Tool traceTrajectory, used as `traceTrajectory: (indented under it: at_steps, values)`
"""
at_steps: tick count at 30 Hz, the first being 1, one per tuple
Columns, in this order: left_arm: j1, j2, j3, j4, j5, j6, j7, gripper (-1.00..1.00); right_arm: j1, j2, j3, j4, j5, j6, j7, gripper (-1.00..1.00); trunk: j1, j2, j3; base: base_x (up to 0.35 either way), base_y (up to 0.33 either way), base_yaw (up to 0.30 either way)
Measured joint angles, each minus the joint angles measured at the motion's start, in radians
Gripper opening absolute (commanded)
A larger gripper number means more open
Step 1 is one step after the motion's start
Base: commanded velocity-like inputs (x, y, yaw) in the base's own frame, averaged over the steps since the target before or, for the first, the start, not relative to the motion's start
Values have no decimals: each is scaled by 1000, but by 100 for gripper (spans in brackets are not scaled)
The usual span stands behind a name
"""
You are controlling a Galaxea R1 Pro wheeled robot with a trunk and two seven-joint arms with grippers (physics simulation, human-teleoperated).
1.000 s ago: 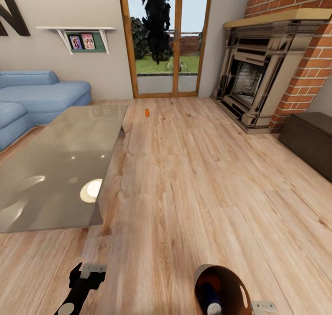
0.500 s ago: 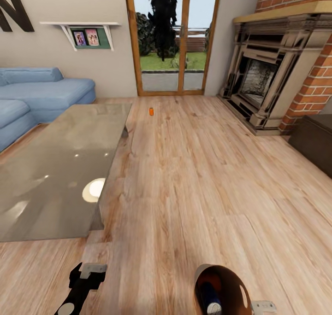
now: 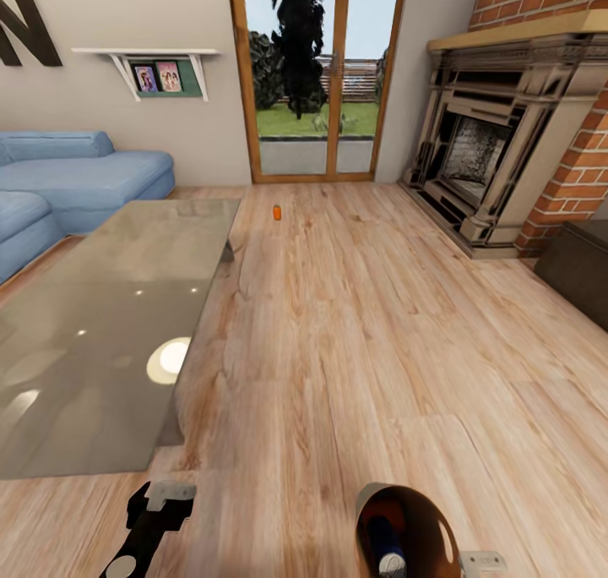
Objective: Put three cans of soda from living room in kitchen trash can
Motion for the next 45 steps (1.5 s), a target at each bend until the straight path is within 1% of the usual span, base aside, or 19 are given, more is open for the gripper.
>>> traceTrajectory:
  at_steps: [7,8,13,30,39,45]
  values:
    - [0,0,0,0,0,0,0,100,0,0,0,0,0,-13,-1,-100,0,0,10,197,-3,0]
    - [0,0,0,0,1,0,-7,100,0,0,0,1,-1,-13,0,-100,0,0,12,194,-79,0]
    - [0,0,0,-1,0,0,0,100,0,0,0,1,-2,-14,0,-100,0,0,19,180,-166,0]
    - [0,-1,0,0,0,0,0,100,0,1,0,1,-1,-14,-1,-100,0,0,45,158,-268,0]
    - [1,-1,0,0,0,1,0,100,0,1,0,1,0,-14,-1,-100,0,0,50,155,-287,0]
    - [0,-2,2,-1,8,1,2,100,0,1,-1,0,1,-14,-1,-100,0,0,53,132,-264,0]
